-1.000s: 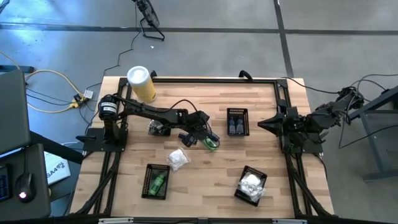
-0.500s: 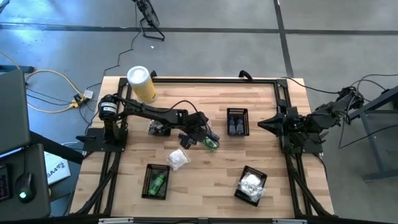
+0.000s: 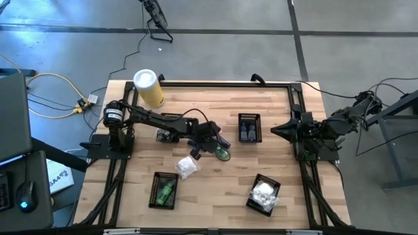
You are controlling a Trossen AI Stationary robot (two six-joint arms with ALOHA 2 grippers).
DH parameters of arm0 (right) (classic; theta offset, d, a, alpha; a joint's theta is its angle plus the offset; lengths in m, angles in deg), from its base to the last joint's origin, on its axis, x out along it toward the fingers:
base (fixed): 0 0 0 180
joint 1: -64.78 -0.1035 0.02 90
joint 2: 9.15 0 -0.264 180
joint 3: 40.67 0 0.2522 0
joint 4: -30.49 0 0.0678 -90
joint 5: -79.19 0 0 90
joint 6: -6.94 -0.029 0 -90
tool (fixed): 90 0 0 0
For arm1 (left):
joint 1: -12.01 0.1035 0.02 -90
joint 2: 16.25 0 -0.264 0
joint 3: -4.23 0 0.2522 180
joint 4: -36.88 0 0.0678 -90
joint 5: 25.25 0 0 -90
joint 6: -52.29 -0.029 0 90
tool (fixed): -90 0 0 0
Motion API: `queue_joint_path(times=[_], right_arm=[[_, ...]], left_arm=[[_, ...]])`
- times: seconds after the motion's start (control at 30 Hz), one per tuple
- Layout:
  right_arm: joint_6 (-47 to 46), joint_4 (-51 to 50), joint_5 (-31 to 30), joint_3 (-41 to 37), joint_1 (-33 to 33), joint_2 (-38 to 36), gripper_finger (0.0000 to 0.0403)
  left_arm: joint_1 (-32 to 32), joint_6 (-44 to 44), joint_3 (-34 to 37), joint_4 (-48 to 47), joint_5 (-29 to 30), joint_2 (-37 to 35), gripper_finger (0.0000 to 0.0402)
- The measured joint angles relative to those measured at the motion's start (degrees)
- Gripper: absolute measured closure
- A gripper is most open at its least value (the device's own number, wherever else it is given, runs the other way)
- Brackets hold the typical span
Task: Pick & Place Travel size toiletries
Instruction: Put the green shampoo into the bottom left black basket
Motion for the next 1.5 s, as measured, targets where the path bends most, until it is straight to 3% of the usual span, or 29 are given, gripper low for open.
queue_joint_path(times=[0.2, 0.53, 0.73, 0.9, 1.5], right_arm=[[0.0, 0.0, 0.0, 0.0, 0.0, 0.0, 0.0392], [0.0, 0.0, 0.0, 0.0, 0.0, 0.0, 0.0392], [0.0, 0.0, 0.0, 0.0, 0.0, 0.0, 0.0392], [0.0, 0.0, 0.0, 0.0, 0.0, 0.0, 0.0392], [0.0, -0.6, 0.0, 0.0, 0.0, 0.0, 0.0392]], left_arm=[[0.2, -0.2, -1.1, -0.5, 3.9, -0.1, 0.0402], [0.2, 0.1, -1.1, -5.0, 4.3, -0.1, 0.0402], [0.2, 0.2, -1.0, -1.5, 12.3, -0.1, 0.0402], [1.8, 0.1, -1.1, -1.1, 7.6, 1.7, 0.0402], [0.8, 1.6, -1.0, -5.3, 5.0, 2.2, 0.0402]])
